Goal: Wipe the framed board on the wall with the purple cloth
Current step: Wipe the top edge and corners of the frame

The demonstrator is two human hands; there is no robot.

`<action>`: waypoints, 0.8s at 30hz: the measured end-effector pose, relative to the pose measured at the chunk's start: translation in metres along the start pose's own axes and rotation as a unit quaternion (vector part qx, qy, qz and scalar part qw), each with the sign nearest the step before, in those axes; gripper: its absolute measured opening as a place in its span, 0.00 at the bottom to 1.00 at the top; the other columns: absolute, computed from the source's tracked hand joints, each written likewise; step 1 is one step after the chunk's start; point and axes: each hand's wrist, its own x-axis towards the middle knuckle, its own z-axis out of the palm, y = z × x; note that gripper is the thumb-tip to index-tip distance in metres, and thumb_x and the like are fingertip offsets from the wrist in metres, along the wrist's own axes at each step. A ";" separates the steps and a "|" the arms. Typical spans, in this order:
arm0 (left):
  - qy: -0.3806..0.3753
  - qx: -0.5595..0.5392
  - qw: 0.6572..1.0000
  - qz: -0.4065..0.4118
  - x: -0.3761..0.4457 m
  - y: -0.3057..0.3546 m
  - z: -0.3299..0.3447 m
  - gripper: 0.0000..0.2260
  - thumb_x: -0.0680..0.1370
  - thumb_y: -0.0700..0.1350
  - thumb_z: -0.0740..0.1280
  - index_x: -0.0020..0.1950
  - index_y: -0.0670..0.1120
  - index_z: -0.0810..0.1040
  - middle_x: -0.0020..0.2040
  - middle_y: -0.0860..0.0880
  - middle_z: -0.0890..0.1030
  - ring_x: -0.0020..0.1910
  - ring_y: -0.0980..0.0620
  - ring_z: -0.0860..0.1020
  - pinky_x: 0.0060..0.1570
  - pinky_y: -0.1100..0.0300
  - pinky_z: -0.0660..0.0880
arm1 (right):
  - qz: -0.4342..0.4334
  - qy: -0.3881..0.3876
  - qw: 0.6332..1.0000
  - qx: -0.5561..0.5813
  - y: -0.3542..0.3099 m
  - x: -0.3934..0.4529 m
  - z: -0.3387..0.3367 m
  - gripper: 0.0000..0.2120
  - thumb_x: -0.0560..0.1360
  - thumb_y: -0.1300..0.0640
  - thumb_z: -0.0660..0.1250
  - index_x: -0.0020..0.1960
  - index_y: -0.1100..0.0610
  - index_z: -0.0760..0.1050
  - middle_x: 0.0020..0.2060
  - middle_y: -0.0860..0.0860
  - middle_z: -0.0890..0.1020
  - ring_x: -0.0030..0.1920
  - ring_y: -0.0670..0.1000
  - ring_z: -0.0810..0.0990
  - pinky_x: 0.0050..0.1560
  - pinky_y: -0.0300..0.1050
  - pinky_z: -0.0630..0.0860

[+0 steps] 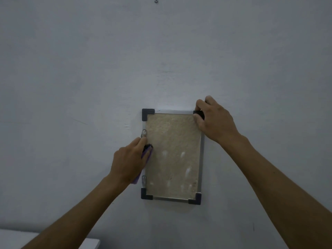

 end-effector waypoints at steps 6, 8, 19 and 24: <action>0.065 -0.020 0.996 -0.066 0.009 -0.002 -0.006 0.09 0.81 0.48 0.66 0.47 0.43 0.74 0.40 0.48 0.78 0.30 0.51 0.75 0.30 0.60 0.73 | 0.000 0.006 1.000 0.002 0.000 0.000 0.002 0.07 0.80 0.53 0.65 0.51 0.57 0.72 0.48 0.50 0.70 0.39 0.53 0.75 0.36 0.44 0.70; 0.023 0.003 0.999 -0.028 -0.001 0.003 -0.001 0.09 0.81 0.49 0.65 0.49 0.44 0.75 0.42 0.49 0.79 0.30 0.51 0.76 0.30 0.58 0.77 | -0.001 0.003 1.000 0.000 0.000 0.000 0.002 0.07 0.80 0.53 0.65 0.51 0.57 0.72 0.48 0.51 0.71 0.40 0.53 0.75 0.36 0.45 0.72; 0.048 -0.019 0.997 -0.061 0.008 0.015 0.006 0.14 0.81 0.48 0.66 0.61 0.39 0.77 0.48 0.45 0.82 0.32 0.49 0.79 0.31 0.57 0.79 | 0.003 0.004 1.000 0.002 0.000 0.000 0.002 0.08 0.80 0.53 0.65 0.53 0.57 0.72 0.49 0.50 0.70 0.40 0.53 0.75 0.38 0.47 0.75; -0.037 0.050 0.998 -0.033 0.026 0.006 -0.011 0.09 0.82 0.54 0.62 0.50 0.49 0.72 0.45 0.51 0.79 0.34 0.53 0.75 0.33 0.59 0.72 | 0.005 0.013 1.000 0.004 0.002 0.000 0.004 0.08 0.80 0.52 0.65 0.53 0.56 0.72 0.49 0.51 0.71 0.40 0.53 0.75 0.37 0.46 0.73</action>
